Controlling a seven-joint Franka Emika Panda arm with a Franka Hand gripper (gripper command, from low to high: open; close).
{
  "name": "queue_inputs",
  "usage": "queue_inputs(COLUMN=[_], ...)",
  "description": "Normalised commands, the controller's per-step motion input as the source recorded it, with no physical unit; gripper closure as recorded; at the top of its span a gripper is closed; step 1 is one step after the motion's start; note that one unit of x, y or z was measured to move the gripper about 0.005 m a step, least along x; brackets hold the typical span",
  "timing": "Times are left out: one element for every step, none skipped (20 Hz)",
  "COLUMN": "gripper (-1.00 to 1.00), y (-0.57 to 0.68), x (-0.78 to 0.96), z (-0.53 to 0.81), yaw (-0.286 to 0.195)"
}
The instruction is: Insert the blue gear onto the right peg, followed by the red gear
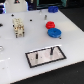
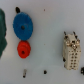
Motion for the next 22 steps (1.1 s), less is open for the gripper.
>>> queue_inputs(gripper=[-1.0, -1.0, -1.0, -1.0, -1.0, -1.0, -1.0, -1.0, -1.0, -1.0, -1.0, -1.0, -1.0, -1.0, -1.0, -1.0, -1.0, -1.0, -1.0, -1.0, -1.0, -1.0], y=[0.64, 0.66, 0.67, 0.66, 0.67, 0.67, 0.67, 0.66, 0.61, 0.59, 0.54, 0.48, 0.42, 0.38, 0.36, 0.34, 0.3, 0.26, 0.23, 0.19, 0.14, 0.15], x=[-0.45, -0.44, -0.4, -0.4, -0.41, -0.39, -0.37, -0.32, -0.25, -0.15, -0.1, -0.09, -0.09, -0.11, -0.13, -0.13, -0.14, -0.15, -0.13, -0.15, -0.16, -0.18], z=[-0.13, -0.1, -0.12, -0.16, -0.17, -0.17, -0.19, -0.24, -0.3, -0.32, -0.36, -0.41, -0.46, -0.49, -0.5, -0.51, -0.52, -0.53, -0.54, -0.54, -0.55, -0.54], yaw=[0.0, 0.0, 0.0, 0.0, 0.0, 0.0, 0.0, 0.0, 0.0, 0.0, 0.0, 0.0, 0.0, 0.0, 0.0, 0.0, 0.0, 0.0, 0.0, 0.0, 0.0, 0.0])
